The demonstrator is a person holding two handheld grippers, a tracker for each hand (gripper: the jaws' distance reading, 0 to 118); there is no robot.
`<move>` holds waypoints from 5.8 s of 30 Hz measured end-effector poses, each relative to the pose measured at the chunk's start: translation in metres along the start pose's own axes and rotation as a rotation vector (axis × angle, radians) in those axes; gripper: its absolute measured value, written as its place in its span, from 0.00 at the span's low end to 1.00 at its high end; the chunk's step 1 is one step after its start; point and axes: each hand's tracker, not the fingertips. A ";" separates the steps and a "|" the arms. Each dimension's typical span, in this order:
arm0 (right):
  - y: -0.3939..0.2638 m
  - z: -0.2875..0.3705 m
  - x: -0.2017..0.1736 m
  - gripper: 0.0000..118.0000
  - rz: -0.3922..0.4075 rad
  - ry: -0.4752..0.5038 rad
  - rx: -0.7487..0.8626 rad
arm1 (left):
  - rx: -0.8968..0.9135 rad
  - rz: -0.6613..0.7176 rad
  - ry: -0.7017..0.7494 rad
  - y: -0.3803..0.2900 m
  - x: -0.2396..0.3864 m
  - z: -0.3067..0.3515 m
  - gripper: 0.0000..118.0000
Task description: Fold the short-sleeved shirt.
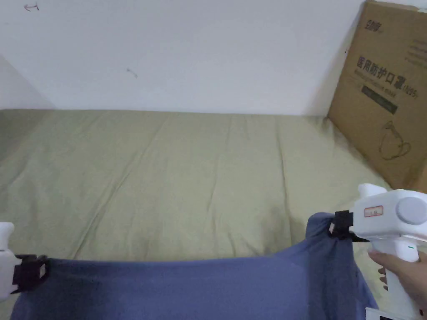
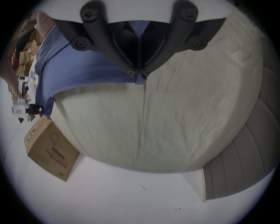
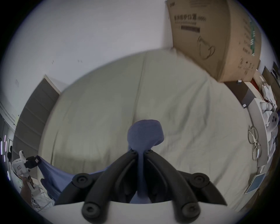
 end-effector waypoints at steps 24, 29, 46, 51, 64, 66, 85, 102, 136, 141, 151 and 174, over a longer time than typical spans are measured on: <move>-0.259 0.098 0.068 0.15 -0.228 -0.015 -0.053 | -0.168 -0.040 -0.079 -0.168 -0.018 0.048 0.23; -0.230 0.117 0.047 0.92 -0.131 -0.014 -0.090 | -0.130 -0.054 -0.070 -0.146 -0.002 0.070 0.97; -0.241 0.295 -0.149 0.01 0.285 -0.031 0.930 | 0.954 -0.131 0.211 -0.149 0.115 0.264 0.00; -0.249 0.291 -0.144 0.01 0.297 -0.087 0.947 | 0.899 -0.124 0.184 -0.148 0.123 0.263 0.00; -0.229 0.303 -0.116 0.01 0.203 -0.062 0.848 | 0.344 0.186 -0.394 -0.080 0.006 0.230 0.00; -0.227 0.304 -0.123 0.01 0.208 -0.056 0.793 | 0.050 0.376 -0.562 -0.079 -0.035 0.181 0.00; -0.206 0.238 -0.142 0.01 0.164 0.064 0.493 | -0.190 0.771 -0.926 -0.169 -0.131 -0.036 1.00; -0.223 0.234 -0.123 0.01 0.114 0.124 0.394 | -0.058 -0.020 0.260 -0.150 -0.057 0.130 0.07; -0.242 0.235 -0.084 0.01 0.002 0.155 0.294 | -0.325 -0.085 -0.306 -0.171 0.188 -0.021 0.00; -0.241 0.233 -0.092 0.01 0.028 0.179 0.283 | -0.381 0.166 -0.755 -0.157 0.171 0.003 0.00; -0.233 0.238 -0.106 0.01 0.048 0.214 0.294 | -0.091 0.361 -0.744 -0.129 0.022 0.087 0.27; -0.231 0.215 -0.136 0.01 0.119 0.218 0.178 | -0.356 0.663 -0.641 -0.202 -0.009 -0.068 0.09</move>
